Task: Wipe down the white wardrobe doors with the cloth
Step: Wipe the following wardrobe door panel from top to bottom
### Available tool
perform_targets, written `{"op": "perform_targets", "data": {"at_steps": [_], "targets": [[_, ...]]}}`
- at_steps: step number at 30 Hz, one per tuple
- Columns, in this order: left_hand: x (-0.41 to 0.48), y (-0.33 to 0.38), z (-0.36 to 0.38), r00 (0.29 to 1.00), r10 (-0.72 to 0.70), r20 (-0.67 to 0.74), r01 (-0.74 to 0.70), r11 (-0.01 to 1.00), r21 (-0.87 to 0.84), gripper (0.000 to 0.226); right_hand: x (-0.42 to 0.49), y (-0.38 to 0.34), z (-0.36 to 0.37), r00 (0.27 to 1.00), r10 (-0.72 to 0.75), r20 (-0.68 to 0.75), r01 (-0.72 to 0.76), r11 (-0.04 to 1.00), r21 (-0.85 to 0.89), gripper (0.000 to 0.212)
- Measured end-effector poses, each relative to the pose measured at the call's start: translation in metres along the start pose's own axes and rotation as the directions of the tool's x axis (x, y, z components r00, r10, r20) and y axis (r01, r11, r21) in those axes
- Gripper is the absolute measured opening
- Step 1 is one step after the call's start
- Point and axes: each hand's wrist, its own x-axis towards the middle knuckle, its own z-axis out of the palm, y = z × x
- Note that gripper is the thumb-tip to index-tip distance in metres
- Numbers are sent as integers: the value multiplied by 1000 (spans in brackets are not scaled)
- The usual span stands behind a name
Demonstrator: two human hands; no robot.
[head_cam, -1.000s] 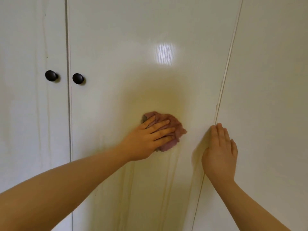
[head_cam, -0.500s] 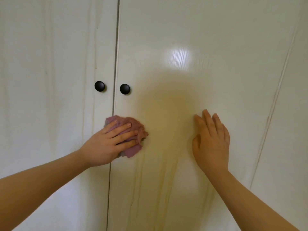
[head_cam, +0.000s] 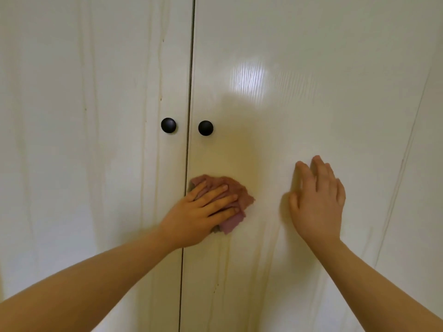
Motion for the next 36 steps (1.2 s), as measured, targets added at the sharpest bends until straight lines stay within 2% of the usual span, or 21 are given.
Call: {"op": "perform_targets", "data": {"at_steps": [4,8,11,13,16,20,24,27,31,33,36], "targets": [[19,25,2,995,-97,-4,97,995,-10,49,-14,6,-7,999,-3,42,5,999,-44,56],[53,45,5,997,-78,19,80,994,-72,51,-22,12,-11,998,-1,62,3,999,-43,53],[30,32,6,999,-33,-30,30,996,-82,45,-33,27,-18,998,-17,65,21,997,-69,56],[20,29,3,995,-78,-58,73,994,-84,42,-37,41,-25,998,-35,59,42,993,-106,59],[57,47,6,988,-139,-72,132,987,-89,42,-34,62,-34,999,-34,39,40,983,-179,59],[122,92,14,999,-48,-6,47,992,-116,45,-34,76,-41,997,-9,81,27,975,-222,56],[114,87,18,999,43,-32,-45,996,-82,42,-36,102,-48,993,6,114,19,975,-222,57],[118,95,11,1000,9,-12,-10,995,-101,42,-42,127,-53,987,4,160,35,969,-243,57],[181,137,15,998,23,60,-19,998,-66,50,-41,147,-60,973,106,207,-61,975,-215,56],[192,149,17,996,16,89,-10,998,-69,51,-39,150,-62,969,111,221,-69,979,-191,54],[181,142,25,998,50,34,-47,996,-78,45,-42,163,-69,951,126,282,-88,986,-141,59]]}}
